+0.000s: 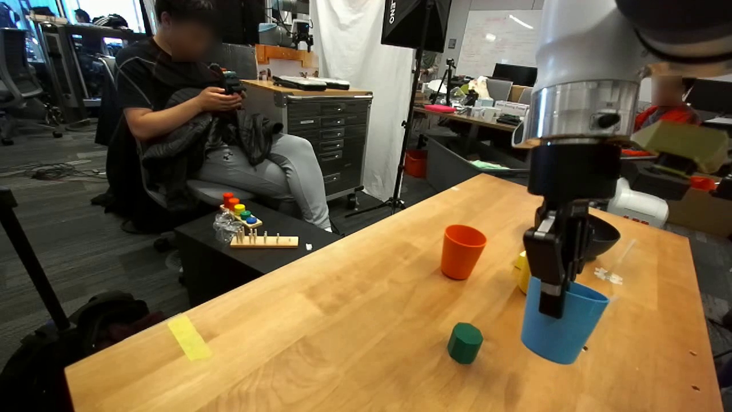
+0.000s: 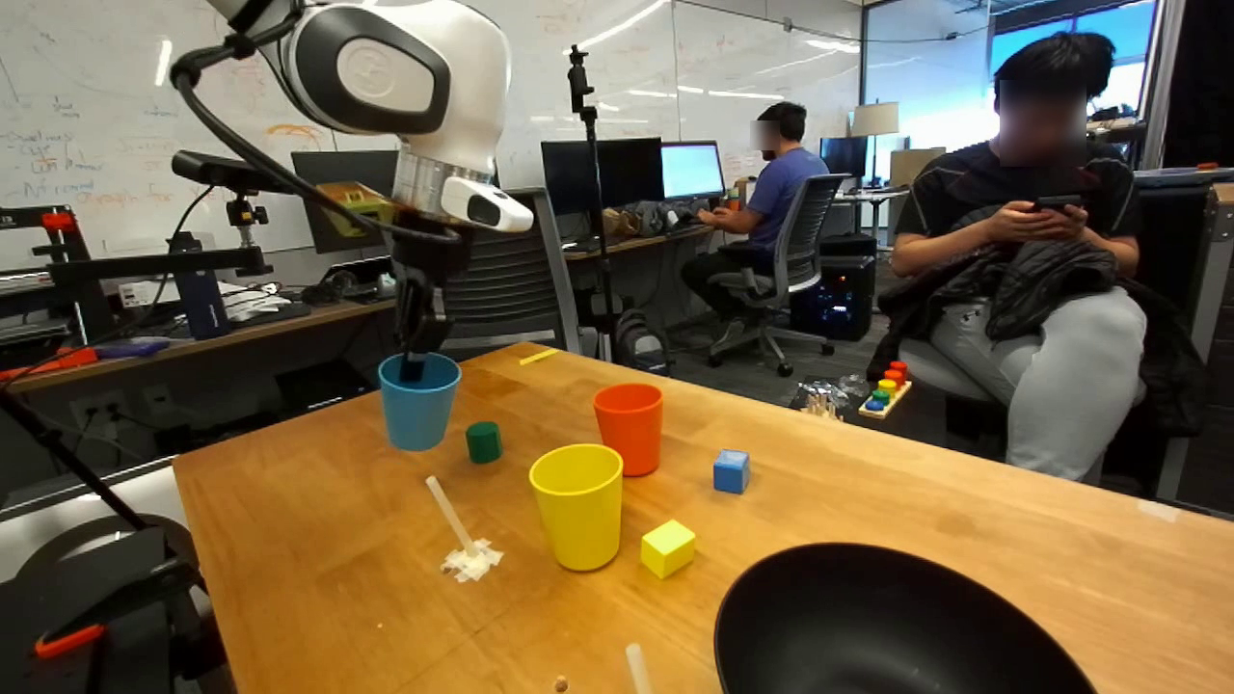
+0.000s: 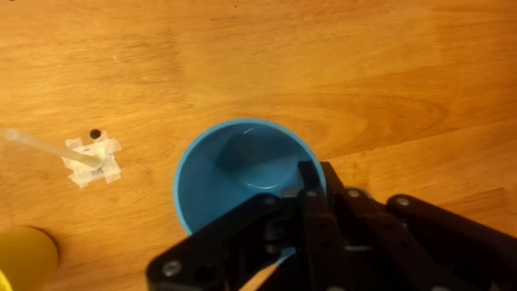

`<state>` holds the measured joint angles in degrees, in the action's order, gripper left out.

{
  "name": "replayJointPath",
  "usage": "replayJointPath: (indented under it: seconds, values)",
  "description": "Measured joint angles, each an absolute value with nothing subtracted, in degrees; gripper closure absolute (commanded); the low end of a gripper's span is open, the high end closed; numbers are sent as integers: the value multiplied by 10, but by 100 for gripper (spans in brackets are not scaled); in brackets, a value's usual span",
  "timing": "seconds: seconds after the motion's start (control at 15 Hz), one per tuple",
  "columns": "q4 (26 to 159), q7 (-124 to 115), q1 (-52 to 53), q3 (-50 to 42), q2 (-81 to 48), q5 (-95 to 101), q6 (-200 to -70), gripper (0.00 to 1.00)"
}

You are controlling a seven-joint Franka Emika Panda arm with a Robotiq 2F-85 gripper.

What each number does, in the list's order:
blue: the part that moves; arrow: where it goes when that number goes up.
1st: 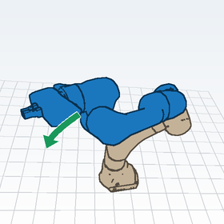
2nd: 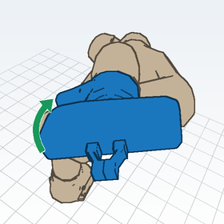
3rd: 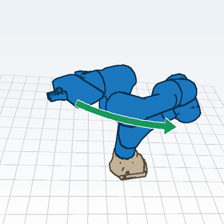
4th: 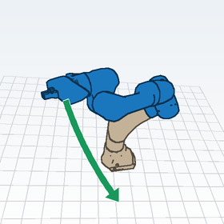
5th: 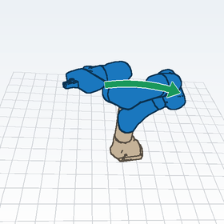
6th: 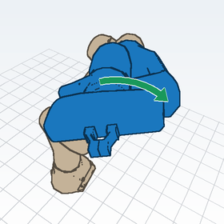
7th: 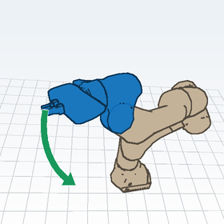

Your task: Pick up the blue cup and put it in the orange cup, then pick up the yellow cup and put it in both

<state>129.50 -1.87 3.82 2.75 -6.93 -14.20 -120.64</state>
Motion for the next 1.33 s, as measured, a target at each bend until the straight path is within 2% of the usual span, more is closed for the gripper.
replayJointPath:
  seconds: [0.47,1.33]
  values:
    - [1236,-25,16,16,-36,-156,-1171,99]
    - [1169,-36,-27,-11,-67,-235,-1171,99]
